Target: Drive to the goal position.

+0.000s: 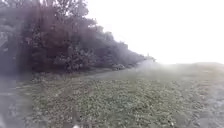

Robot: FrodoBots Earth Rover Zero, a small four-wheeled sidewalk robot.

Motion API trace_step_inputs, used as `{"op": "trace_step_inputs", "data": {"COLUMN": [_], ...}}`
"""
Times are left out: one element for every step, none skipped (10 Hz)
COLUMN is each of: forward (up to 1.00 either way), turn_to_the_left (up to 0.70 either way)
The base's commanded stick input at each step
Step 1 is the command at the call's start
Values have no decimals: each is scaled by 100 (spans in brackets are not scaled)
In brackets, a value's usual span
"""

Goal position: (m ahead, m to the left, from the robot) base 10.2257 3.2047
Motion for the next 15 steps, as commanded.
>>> {"op": "trace_step_inputs", "data": {"forward": [60,60,60,60,60,60,60,60,60,60,60,60,60,60,60], "turn_to_the_left": [0,0,0,0,0,0,0,0,0,0,0,0,0,0,-15]}}
